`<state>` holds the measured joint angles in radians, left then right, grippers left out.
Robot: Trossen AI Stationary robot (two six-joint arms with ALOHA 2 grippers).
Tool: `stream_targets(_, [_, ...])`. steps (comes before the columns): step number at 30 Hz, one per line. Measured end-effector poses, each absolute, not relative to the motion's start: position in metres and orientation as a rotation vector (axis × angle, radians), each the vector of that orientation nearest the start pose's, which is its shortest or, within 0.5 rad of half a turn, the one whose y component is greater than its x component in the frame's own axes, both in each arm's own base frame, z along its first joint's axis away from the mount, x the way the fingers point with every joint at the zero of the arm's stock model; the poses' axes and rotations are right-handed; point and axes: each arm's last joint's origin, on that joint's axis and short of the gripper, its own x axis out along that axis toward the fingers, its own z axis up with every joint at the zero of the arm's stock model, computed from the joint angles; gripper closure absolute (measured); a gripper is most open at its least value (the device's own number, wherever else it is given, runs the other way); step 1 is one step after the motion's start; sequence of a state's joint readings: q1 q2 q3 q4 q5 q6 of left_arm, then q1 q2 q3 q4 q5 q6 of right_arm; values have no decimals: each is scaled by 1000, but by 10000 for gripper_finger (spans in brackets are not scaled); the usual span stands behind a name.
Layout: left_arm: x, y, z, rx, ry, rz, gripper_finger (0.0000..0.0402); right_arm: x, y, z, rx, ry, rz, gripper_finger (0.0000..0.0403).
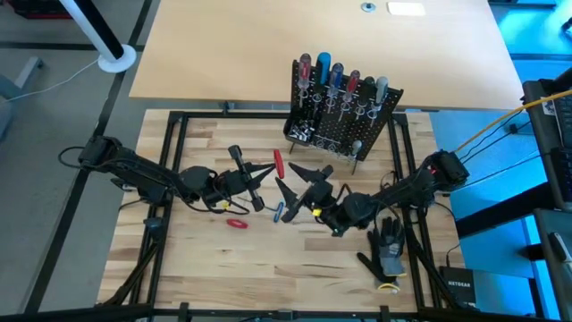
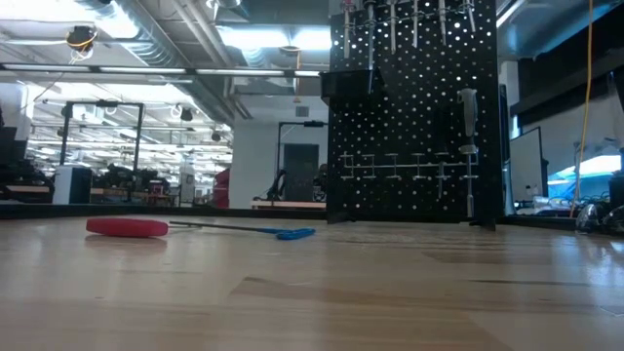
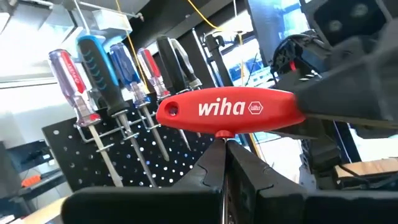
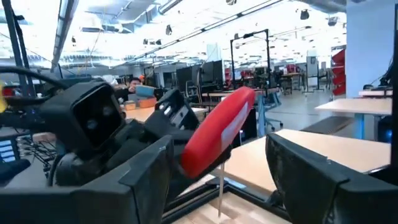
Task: Hang tools onto peg board
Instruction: Hang the right red allen wrench on the black pegboard
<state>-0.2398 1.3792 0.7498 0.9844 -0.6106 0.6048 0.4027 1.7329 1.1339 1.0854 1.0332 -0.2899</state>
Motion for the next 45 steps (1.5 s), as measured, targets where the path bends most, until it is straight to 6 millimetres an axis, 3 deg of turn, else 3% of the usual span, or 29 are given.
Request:
stream_targets(10, [286,-53,296,432,-189,426,401,356,113,316,13,-297,-644,163])
stream_targets(27, [285,-54,296,407,-193,420,401,357,111,316,-60,-278,-641,344])
stream_targets(36, [286,-54,296,415,-191,418,378,356,111,316,-108,-253,-673,347])
stream_targets(41, [285,-54,296,423,-192,419,336,352,110,319,-143,-218,-745,346])
stream_targets(45, [282,-57,296,472,-128,463,295,339,120,329,-170,-179,-790,346])
